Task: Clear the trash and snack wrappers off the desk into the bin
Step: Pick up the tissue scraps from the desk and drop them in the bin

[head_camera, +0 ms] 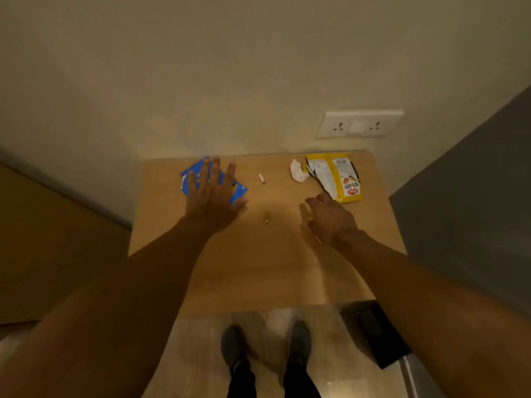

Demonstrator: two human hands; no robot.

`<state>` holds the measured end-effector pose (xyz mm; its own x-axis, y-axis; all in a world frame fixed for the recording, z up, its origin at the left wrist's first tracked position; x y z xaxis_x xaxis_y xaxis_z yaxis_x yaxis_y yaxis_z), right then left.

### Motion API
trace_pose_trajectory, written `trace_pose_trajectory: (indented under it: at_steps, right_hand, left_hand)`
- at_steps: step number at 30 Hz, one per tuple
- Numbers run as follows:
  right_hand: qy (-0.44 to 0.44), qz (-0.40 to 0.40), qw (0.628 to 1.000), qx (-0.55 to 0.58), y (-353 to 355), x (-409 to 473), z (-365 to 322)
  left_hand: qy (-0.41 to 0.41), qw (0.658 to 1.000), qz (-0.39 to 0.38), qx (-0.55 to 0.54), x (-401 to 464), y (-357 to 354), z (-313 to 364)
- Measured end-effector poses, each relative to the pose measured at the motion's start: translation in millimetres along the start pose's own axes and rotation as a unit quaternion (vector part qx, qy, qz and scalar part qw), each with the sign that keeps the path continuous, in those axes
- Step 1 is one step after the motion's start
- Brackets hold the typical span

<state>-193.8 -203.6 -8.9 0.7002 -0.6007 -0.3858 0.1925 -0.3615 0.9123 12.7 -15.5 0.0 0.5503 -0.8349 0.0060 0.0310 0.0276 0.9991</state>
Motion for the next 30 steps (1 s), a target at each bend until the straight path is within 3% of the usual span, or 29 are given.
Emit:
trace_pose_trajectory:
  at_steps: [5,10,15,21,24,30]
  right_hand:
    - [-0.064,-0.029,0.997,0.015,-33,-2,9]
    - [-0.049,-0.01,0.997,0.053,-42,3,18]
    - [-0.042,0.049,0.99,0.124,-20,6,33]
    - [-0.063,0.058,0.983,0.162,-4,1,81]
    - [-0.058,0.054,0.985,0.153,-6,0,97]
    - [-0.035,0.078,0.977,0.196,-11,-10,105]
  left_hand:
    - [-0.016,1.0,-0.021,-0.007,-2,-33,24]
    - [-0.018,0.994,-0.104,-0.035,29,-48,43]
    - [-0.099,0.991,-0.087,-0.036,95,-39,76]
    - [-0.079,0.99,-0.11,-0.042,153,-61,140]
    - [-0.088,0.987,-0.136,0.001,142,-83,152]
    - [-0.046,0.991,-0.105,-0.065,101,-92,144]
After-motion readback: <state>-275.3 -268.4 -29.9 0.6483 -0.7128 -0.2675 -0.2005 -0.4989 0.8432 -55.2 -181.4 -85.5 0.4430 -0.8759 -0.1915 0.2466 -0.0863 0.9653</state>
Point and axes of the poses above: each hand's wrist, its own x-axis towards the middle knuckle, its own y-axis out of the back of the hand, z = x × y, the point moved 2 cm from there along x, towards the middle knuckle, and after that the axes turned 6 degrees about -y, right-handed, at the moved point
